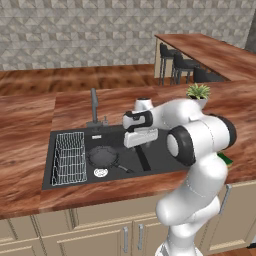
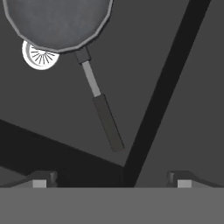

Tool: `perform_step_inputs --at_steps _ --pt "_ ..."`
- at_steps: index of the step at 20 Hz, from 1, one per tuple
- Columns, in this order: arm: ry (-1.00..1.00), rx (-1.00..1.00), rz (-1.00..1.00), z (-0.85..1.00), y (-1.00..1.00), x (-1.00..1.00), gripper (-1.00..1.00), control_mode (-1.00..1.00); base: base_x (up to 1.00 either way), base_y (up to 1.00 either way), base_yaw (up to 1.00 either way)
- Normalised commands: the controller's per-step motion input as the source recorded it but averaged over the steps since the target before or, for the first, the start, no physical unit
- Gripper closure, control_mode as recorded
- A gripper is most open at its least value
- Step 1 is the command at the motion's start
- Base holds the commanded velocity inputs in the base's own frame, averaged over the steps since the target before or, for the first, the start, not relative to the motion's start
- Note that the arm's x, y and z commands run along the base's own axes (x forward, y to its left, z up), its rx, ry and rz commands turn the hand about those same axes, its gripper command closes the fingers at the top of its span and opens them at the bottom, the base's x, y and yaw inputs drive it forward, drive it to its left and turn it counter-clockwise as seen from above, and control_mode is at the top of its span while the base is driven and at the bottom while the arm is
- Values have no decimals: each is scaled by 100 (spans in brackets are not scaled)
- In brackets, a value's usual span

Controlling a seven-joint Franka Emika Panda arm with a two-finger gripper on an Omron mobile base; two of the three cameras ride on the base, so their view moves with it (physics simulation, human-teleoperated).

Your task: Pick the pan and sponge and place them into the sink. Then turn on the water.

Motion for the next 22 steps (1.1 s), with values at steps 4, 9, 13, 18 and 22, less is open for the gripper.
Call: perform_step_inputs --at_steps 4,9,13,18,22 --pt "-1 1 -7 6 -34 -15 -100 -100 0 0 0" --pt "0 0 -6 20 -33 -10 -100 -100 0 0 0" --pt "0 0 -5 22 -40 -7 -100 -100 0 0 0" --pt "0 0 0 12 -40 -11 -100 -100 0 0 0" --pt "2 0 0 7 -45 -12 -100 -100 0 0 0"
